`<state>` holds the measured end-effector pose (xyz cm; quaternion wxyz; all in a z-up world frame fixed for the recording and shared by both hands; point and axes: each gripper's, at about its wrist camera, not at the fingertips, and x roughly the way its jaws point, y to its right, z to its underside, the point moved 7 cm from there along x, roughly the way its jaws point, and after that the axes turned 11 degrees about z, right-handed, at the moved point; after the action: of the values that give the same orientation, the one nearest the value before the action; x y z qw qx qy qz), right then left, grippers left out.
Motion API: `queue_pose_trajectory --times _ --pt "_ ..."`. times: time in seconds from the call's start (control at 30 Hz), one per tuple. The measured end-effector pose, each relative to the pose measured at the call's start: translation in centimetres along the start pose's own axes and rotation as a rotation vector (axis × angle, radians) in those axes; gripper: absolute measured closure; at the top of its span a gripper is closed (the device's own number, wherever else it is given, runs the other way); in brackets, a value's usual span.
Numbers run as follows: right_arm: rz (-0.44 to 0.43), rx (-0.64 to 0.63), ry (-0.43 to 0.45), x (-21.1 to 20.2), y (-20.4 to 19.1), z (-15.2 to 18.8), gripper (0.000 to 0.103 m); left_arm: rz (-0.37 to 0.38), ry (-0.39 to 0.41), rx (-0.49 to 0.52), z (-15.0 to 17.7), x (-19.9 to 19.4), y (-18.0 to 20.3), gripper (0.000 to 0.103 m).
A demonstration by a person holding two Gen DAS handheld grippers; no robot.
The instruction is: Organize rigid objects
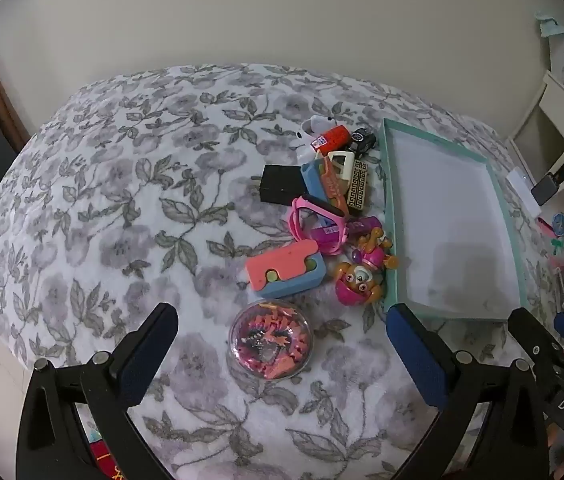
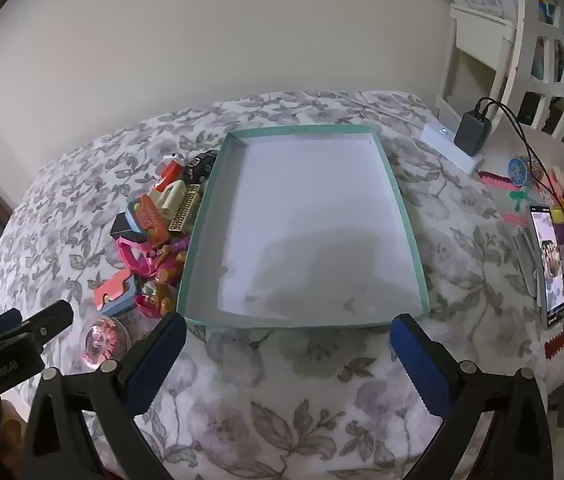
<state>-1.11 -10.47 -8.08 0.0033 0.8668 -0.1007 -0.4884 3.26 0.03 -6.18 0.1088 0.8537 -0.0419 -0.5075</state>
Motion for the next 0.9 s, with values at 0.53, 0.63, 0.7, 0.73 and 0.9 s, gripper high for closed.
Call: queue_pose_trajectory --times 0.53,0.63,0.7,0.73,0.9 --pt "-0.002 -0.022 -0.002 0.19 -0.67 -0.09 0.0 -0.01 -0.007 0.04 0.11 -0.03 0.24 0.0" --pt "-0.003 -0.025 -0.003 0.19 -0.61 -0.07 0.0 -0.009 -0.009 0.043 0.17 0.01 0.24 0.0" --pt "-0.004 -0.027 -0.004 0.2 -0.57 -0.04 0.0 -0.007 -0.011 0.046 0.22 0.07 0.3 0.0" --pt "-0.003 -0.029 -0.004 0.21 -0.59 -0.03 0.0 -0.006 -0.012 0.048 0.27 0.12 0.32 0.0" --pt "-0.001 -0.034 -0.009 0.3 -0.68 -0.02 0.0 -0.008 -0.018 0.054 0.29 0.28 0.46 0.0"
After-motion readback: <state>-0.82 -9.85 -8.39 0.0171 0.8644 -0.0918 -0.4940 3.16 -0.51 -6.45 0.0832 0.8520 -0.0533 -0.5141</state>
